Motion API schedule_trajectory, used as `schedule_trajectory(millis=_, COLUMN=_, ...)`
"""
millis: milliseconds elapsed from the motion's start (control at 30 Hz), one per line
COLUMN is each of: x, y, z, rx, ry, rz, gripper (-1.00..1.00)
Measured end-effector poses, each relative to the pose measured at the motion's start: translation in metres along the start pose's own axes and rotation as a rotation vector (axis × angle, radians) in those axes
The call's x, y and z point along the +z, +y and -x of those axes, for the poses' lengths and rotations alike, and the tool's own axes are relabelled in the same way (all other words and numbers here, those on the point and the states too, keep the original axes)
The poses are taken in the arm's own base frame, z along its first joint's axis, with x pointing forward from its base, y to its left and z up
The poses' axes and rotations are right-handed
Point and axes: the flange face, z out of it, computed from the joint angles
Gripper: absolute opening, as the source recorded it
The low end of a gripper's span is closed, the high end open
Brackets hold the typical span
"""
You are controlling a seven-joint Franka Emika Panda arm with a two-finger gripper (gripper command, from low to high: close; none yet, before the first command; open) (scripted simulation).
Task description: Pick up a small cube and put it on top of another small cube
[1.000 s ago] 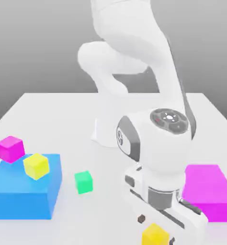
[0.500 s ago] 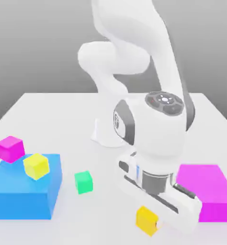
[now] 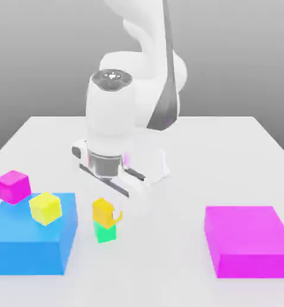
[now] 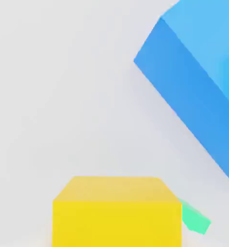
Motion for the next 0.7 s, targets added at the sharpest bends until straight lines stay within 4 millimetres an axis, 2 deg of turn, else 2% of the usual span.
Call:
schedule_trajectory(millis=100, x=0.000, y=0.029, z=-0.007, rx=-0.014, ry=-0.037, rz=-0.028, gripper=-1.00)
schedule_trajectory(millis=367, x=0.055, y=0.033, z=-0.006, rx=-0.018, ry=-0.048, rz=-0.037, gripper=-1.00)
schedule_trajectory(millis=400, x=0.061, y=0.033, z=-0.006, rx=-0.018, ry=-0.048, rz=-0.037, gripper=1.00)
schedule_trajectory(millis=600, x=0.065, y=0.034, z=-0.007, rx=-0.012, ry=-0.048, rz=-0.036, gripper=1.00)
schedule_trajectory(millis=700, x=0.051, y=0.033, z=-0.007, rx=-0.018, ry=-0.048, rz=-0.036, gripper=1.00)
